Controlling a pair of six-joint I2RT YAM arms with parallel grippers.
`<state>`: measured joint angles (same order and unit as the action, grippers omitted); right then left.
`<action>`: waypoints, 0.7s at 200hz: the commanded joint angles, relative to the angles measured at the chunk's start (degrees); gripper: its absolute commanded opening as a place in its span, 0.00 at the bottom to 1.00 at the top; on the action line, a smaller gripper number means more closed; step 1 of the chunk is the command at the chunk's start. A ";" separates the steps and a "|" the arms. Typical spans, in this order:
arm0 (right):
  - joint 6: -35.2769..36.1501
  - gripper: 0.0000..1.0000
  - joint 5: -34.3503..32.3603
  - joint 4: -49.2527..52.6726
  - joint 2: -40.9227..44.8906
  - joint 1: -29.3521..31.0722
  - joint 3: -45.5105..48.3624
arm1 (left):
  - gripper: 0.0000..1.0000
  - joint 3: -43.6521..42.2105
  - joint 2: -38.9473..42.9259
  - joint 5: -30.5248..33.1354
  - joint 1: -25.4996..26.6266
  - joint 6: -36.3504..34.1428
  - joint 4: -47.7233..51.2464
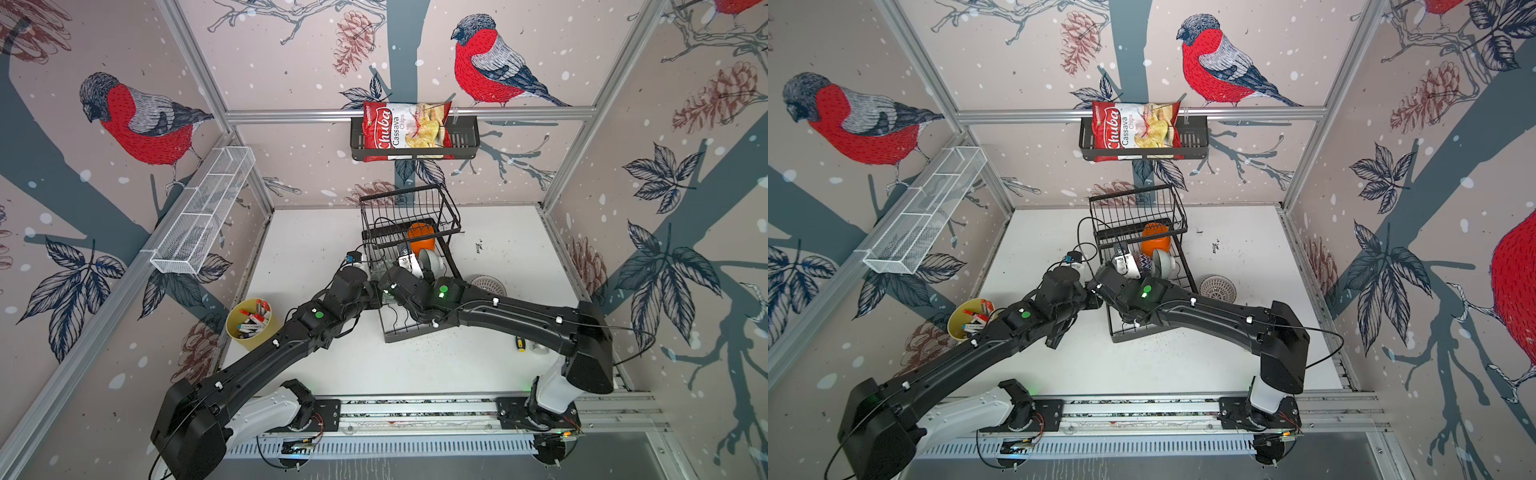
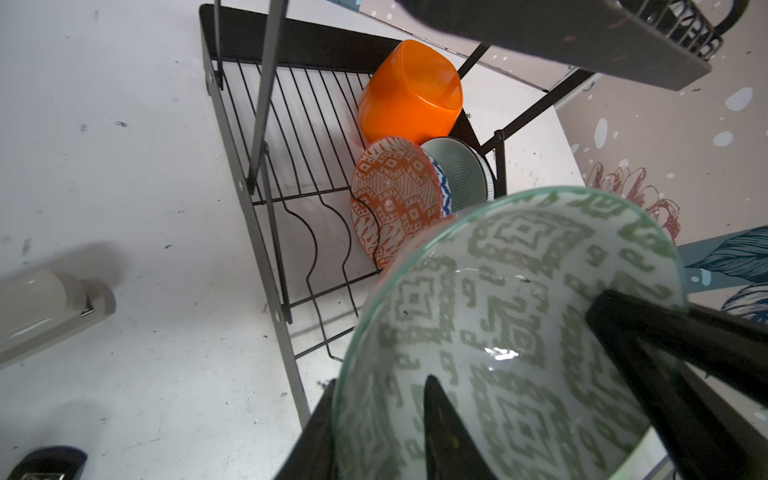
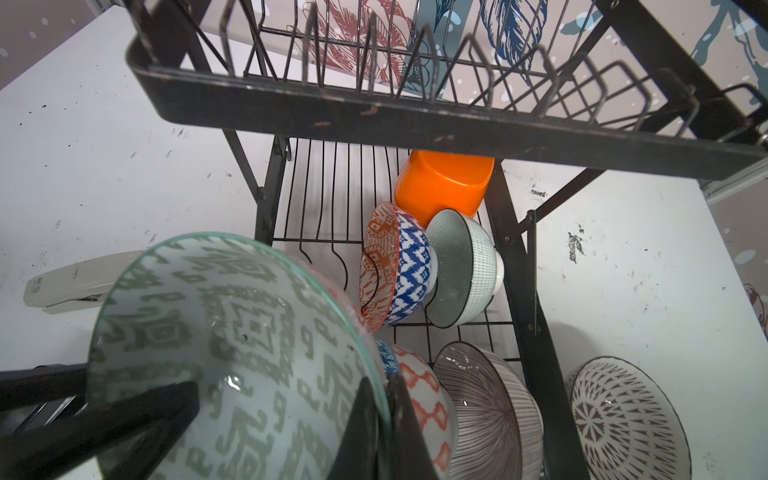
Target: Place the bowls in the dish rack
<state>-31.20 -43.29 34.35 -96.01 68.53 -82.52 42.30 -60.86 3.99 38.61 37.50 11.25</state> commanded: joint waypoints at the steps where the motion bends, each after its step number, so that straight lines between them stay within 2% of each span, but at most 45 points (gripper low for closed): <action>1: 0.70 0.00 -1.66 -1.92 -0.32 0.24 -0.71 | 0.29 -0.36 0.18 0.10 0.02 -0.30 -1.66; 42: 0.77 0.00 -1.66 -2.05 -0.80 0.37 -0.56 | 0.18 -0.59 -0.21 -0.27 -0.02 -0.23 -2.24; 104: 0.69 0.00 -1.63 -2.27 -0.89 0.90 -0.18 | 0.09 -0.99 -0.77 -1.00 -0.09 -0.32 -3.25; 132: 0.79 0.00 -1.53 -2.44 -1.17 0.90 -0.18 | 0.00 -0.99 -1.02 -1.40 -0.11 -0.71 -3.64; 140: 0.72 0.00 -1.48 -2.53 -1.28 0.90 -0.18 | 0.00 -1.11 -1.10 -1.46 -0.13 -0.91 -3.85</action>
<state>-31.05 -44.97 34.94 -96.90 69.10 -82.54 41.39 -61.71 6.07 38.48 39.18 10.02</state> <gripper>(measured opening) 0.076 0.112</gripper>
